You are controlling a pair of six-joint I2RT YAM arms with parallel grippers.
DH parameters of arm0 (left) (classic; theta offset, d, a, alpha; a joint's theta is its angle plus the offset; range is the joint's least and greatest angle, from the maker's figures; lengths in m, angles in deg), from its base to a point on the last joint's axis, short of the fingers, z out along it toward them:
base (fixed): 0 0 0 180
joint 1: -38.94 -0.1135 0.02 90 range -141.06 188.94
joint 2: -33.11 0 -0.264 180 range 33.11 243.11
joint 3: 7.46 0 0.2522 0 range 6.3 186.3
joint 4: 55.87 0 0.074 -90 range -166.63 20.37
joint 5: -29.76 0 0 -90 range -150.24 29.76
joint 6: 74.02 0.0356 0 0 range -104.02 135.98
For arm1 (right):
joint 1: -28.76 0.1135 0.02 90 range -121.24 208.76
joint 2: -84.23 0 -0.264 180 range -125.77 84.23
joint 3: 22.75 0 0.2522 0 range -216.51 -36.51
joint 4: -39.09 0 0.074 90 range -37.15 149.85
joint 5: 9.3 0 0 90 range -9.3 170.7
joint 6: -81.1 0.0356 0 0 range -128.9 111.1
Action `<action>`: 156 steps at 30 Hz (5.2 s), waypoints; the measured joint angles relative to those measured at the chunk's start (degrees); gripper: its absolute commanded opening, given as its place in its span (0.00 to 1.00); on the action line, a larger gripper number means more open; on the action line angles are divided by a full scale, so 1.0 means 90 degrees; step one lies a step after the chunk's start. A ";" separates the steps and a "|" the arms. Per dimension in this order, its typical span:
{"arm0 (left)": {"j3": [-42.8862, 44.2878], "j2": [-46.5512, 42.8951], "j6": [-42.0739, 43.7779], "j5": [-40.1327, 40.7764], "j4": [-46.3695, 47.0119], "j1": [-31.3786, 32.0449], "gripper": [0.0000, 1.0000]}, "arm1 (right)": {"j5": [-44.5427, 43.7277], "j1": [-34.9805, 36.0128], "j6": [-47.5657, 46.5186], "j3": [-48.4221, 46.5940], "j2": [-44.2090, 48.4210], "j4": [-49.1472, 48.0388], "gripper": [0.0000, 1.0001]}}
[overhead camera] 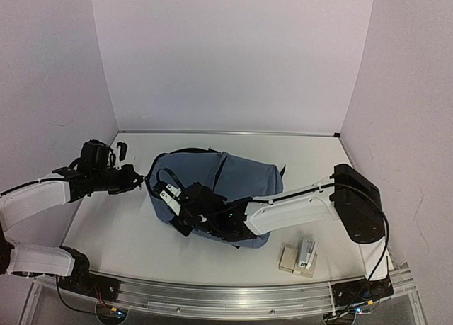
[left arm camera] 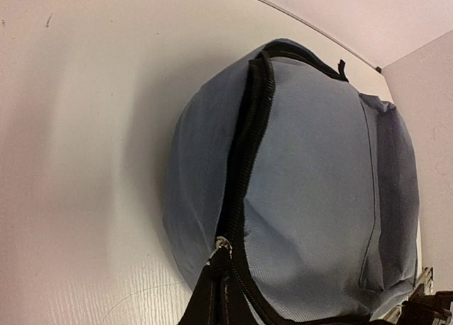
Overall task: Pack the student bag
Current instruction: Zip the student bag at the center of the board.
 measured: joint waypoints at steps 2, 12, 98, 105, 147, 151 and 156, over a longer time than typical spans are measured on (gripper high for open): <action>0.0009 0.0030 0.0082 -0.0216 0.0047 -0.0017 0.00 | 0.0004 0.0000 0.0057 0.0128 0.0134 0.0057 0.33; 0.0019 0.0181 0.0387 -0.1835 0.0231 -0.0026 0.00 | -0.0144 -0.0015 -0.0177 -0.0341 0.0116 0.0176 0.68; 0.1177 0.0557 0.0679 -0.3552 -0.1073 -0.0046 0.00 | -0.1372 0.0726 0.1768 0.0272 0.0755 0.0456 0.70; 0.1170 0.0405 0.0335 -0.3534 -0.1052 0.0383 0.00 | -0.1520 0.0468 0.1724 -0.0260 0.0483 0.0459 0.59; 0.1862 0.1260 0.1298 -0.0164 -0.1815 0.1119 0.00 | -0.0601 0.0755 0.1157 0.1310 0.1272 0.0283 0.00; 0.1862 0.1423 0.1328 0.0422 -0.1692 0.1060 0.00 | -0.0614 0.1077 0.1157 0.1394 0.1362 0.0536 0.00; 0.1862 0.1495 0.1344 0.0378 -0.1799 0.1047 0.00 | -0.0683 0.1236 0.1206 0.1519 0.1485 0.0555 0.00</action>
